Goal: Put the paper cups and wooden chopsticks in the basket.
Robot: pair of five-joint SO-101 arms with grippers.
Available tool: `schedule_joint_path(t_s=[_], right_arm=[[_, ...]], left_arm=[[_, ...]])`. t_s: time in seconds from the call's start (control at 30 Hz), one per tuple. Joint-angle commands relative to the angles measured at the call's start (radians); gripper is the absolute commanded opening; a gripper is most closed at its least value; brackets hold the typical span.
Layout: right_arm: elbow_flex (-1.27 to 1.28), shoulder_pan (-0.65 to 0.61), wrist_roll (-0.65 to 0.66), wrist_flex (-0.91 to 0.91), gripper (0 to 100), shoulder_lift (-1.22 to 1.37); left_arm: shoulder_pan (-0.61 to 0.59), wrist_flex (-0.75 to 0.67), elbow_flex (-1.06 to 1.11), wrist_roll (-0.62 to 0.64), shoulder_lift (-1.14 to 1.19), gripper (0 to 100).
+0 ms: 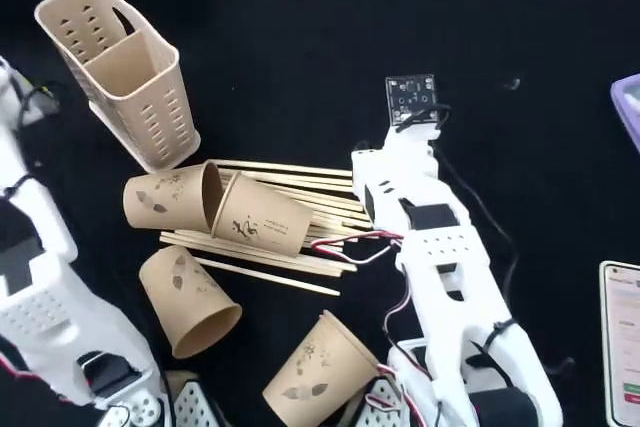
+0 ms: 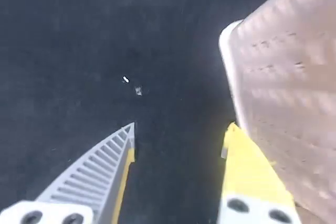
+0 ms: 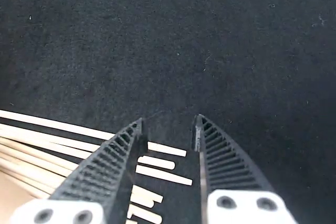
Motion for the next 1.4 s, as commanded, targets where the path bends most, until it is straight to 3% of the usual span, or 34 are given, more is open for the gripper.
schedule_joint_path(t_s=[0.0, 0.27, 0.43, 0.73, 0.8, 0.93, 1.0, 1.17, 1.37], right_arm=[[-0.007, 0.006, -0.008, -0.018, 15.5, 0.001], [-0.005, 0.006, -0.008, -0.017, 15.5, 0.001], [-0.005, 0.006, -0.008, -0.017, 15.5, 0.001], [-0.005, 0.006, -0.008, -0.017, 15.5, 0.001], [-0.005, 0.006, -0.008, -0.017, 15.5, 0.001], [-0.005, 0.006, -0.008, -0.017, 15.5, 0.001], [-0.005, 0.006, -0.008, -0.017, 15.5, 0.001], [0.004, 0.006, -0.008, -0.021, 15.5, 0.001], [0.004, 0.006, -0.008, -0.023, 15.5, 0.001]], left_arm=[[0.097, 0.227, -0.249, 0.02, -0.075, 27], [0.213, 0.253, -0.332, 0.178, -0.106, 27], [0.286, 0.253, -0.259, 0.235, -0.109, 27], [0.349, 0.25, -0.12, 0.238, -0.071, 27], [0.366, 0.25, -0.12, 0.232, -0.061, 22], [0.449, 0.17, -0.124, 0.132, -0.057, 2], [0.487, 0.127, -0.12, 0.083, -0.057, 5], [0.549, 0.038, -0.133, -0.083, -0.066, 3], [0.559, 0.017, -0.199, -0.153, -0.055, 4]])
